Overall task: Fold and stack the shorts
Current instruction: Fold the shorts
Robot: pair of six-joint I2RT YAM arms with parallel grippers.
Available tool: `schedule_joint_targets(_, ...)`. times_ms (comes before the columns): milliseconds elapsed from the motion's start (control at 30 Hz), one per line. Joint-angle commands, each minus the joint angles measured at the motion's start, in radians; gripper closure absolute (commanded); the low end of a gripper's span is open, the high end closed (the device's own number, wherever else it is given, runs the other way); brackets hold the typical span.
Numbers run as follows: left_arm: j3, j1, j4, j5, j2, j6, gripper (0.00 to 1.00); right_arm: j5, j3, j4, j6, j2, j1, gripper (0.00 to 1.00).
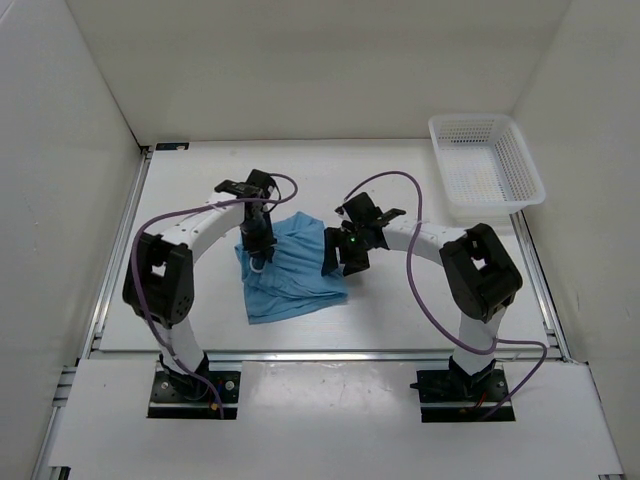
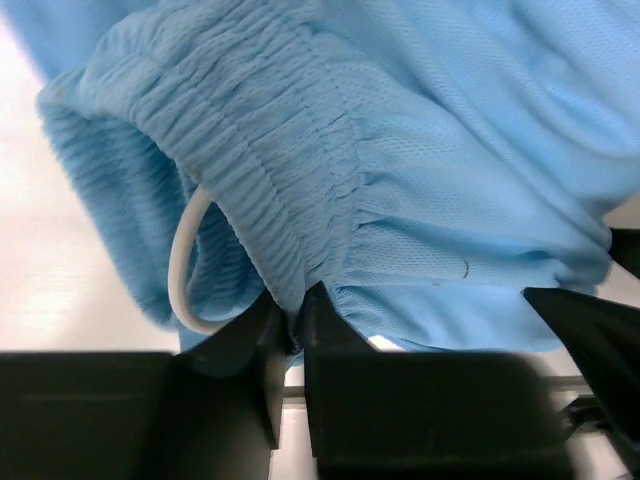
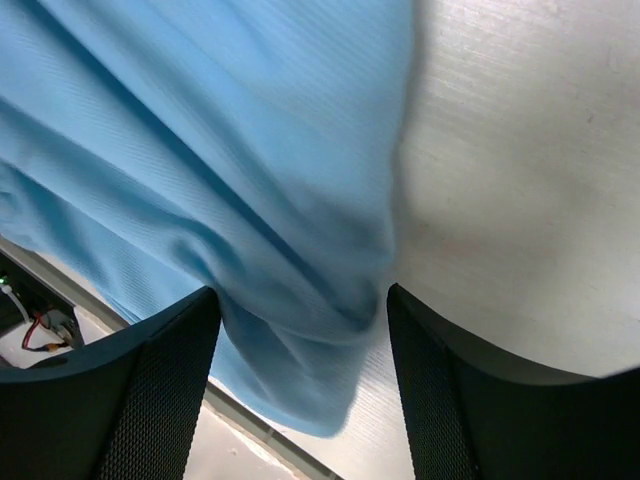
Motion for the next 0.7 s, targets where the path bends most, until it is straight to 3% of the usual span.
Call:
schedule_joint_targets(0,-0.053,0.042,-0.019,-0.04,-0.117,0.003,0.76,-0.006,-0.008,0.022,-0.011,0.008,-0.001,0.29)
schedule_joint_targets(67,-0.096,0.051,-0.009,-0.04,-0.117,0.003,0.74,0.011,-0.017,0.022,-0.011,-0.002,0.008,0.21)
schedule_joint_targets(133,-0.105,0.062,-0.009,-0.02,-0.126,0.012,0.64,0.06,-0.017,-0.004,-0.011,-0.034,0.008,0.09)
schedule_joint_targets(167,-0.119,0.073,0.0,-0.02,-0.126,0.012,0.45,0.08,-0.017,-0.014,-0.011,-0.047,0.017,0.06)
schedule_joint_targets(233,-0.129,0.082,0.0,-0.02,-0.161,0.012,0.42,0.138,-0.017,-0.034,-0.002,-0.111,0.017,0.02)
schedule_joint_targets(300,-0.129,0.119,-0.011,-0.009,-0.18,0.012,0.2,0.259,-0.038,-0.047,0.007,-0.214,0.017,0.0)
schedule_joint_targets(367,-0.139,0.163,-0.026,0.009,-0.217,0.022,0.09,0.395,-0.038,-0.105,0.05,-0.282,0.017,0.0)
schedule_joint_targets(433,-0.119,0.192,-0.04,0.022,-0.252,0.041,0.04,0.603,-0.028,-0.162,0.072,-0.371,0.017,0.0)
schedule_joint_targets(667,0.088,0.275,-0.095,0.031,-0.462,0.088,0.04,0.994,0.017,-0.372,0.113,-0.61,-0.003,0.0)
